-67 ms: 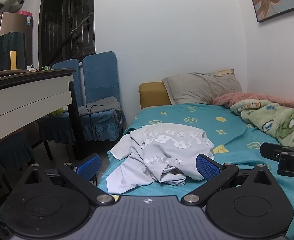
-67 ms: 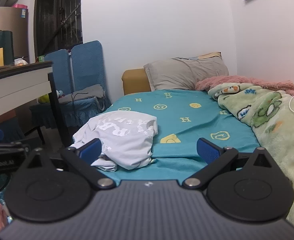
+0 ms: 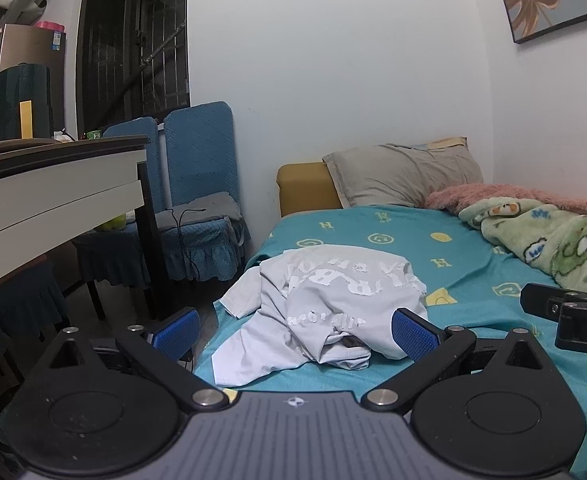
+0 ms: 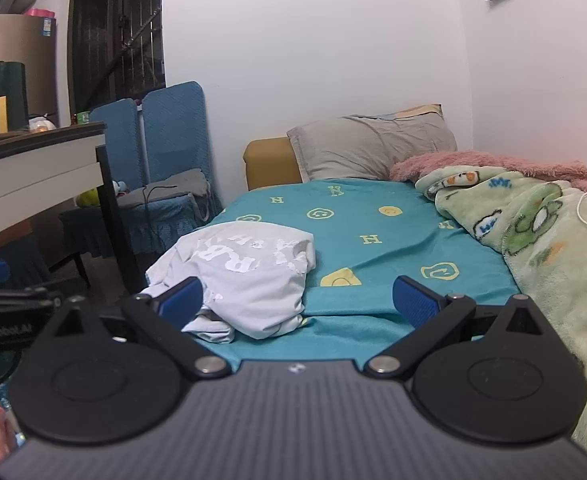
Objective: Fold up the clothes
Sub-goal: 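Move both grippers toward the crumpled white T-shirt on the bed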
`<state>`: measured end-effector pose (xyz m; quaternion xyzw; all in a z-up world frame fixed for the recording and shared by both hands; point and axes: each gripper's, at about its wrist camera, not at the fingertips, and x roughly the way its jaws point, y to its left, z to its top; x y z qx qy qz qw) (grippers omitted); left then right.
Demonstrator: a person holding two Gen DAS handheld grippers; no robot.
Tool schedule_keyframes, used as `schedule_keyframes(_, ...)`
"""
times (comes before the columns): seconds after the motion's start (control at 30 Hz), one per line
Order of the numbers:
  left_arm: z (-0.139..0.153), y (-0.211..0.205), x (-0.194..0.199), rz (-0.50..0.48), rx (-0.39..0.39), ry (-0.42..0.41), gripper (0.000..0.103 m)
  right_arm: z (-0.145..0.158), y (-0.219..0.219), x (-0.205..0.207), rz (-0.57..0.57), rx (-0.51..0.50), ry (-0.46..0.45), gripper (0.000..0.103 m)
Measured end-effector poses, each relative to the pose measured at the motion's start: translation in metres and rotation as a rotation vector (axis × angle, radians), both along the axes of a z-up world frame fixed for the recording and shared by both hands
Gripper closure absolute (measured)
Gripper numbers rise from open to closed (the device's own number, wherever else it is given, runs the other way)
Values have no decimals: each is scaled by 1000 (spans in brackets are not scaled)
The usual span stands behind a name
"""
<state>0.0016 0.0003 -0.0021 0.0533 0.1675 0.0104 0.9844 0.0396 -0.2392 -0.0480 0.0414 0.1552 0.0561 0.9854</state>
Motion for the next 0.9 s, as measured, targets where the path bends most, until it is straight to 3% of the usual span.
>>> schedule_keyframes(0.33, -15, 2, 4, -7, -12, 1, 0, 1, 1, -3, 19, 2, 6, 0)
schedule_keyframes(0.9, -11, 9, 2, -8, -39, -5, 0, 0, 4, -4, 27, -5, 18, 0)
